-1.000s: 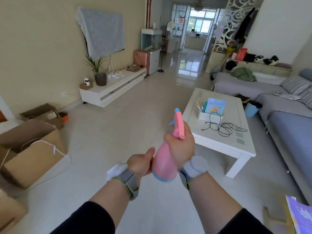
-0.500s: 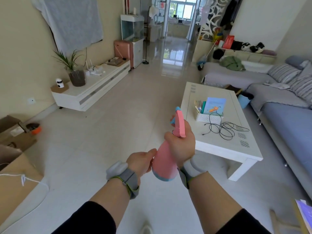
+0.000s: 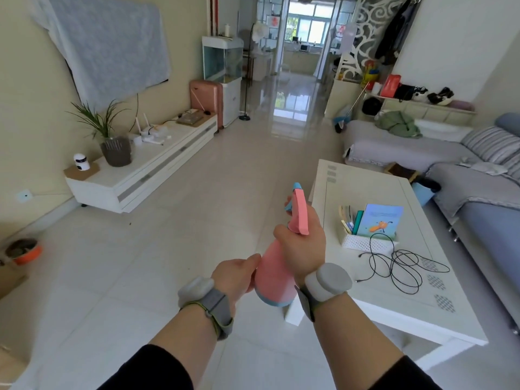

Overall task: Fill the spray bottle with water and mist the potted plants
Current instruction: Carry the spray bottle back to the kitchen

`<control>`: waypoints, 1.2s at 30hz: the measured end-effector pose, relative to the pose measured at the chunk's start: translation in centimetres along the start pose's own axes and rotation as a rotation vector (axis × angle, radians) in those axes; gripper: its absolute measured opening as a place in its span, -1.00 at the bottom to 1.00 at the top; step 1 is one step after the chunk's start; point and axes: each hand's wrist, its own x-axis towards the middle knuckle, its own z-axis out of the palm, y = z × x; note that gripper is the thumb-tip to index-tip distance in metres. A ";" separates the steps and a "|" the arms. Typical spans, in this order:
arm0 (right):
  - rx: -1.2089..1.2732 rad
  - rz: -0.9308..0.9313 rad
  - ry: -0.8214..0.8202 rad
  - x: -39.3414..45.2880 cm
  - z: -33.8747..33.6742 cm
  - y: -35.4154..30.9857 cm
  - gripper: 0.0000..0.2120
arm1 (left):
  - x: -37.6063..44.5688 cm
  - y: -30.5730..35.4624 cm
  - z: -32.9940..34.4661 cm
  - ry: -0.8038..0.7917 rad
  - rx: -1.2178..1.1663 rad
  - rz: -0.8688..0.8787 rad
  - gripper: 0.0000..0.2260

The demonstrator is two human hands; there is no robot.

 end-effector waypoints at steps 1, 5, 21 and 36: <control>0.000 -0.001 0.002 1.6 0.6 0.3 -0.55 | 1.8 0.5 0.0 -0.015 -0.004 0.001 -0.54; -0.014 0.010 0.056 8.9 3.8 1.6 -0.57 | 10.4 3.4 -0.2 -0.047 0.058 0.016 -0.51; -0.035 0.115 0.217 37.1 10.2 7.4 -0.57 | 39.1 14.7 4.5 -0.207 0.069 -0.022 -0.50; -0.065 0.068 0.142 65.8 9.9 13.7 -0.60 | 62.7 26.1 15.5 -0.187 -0.030 -0.068 -0.43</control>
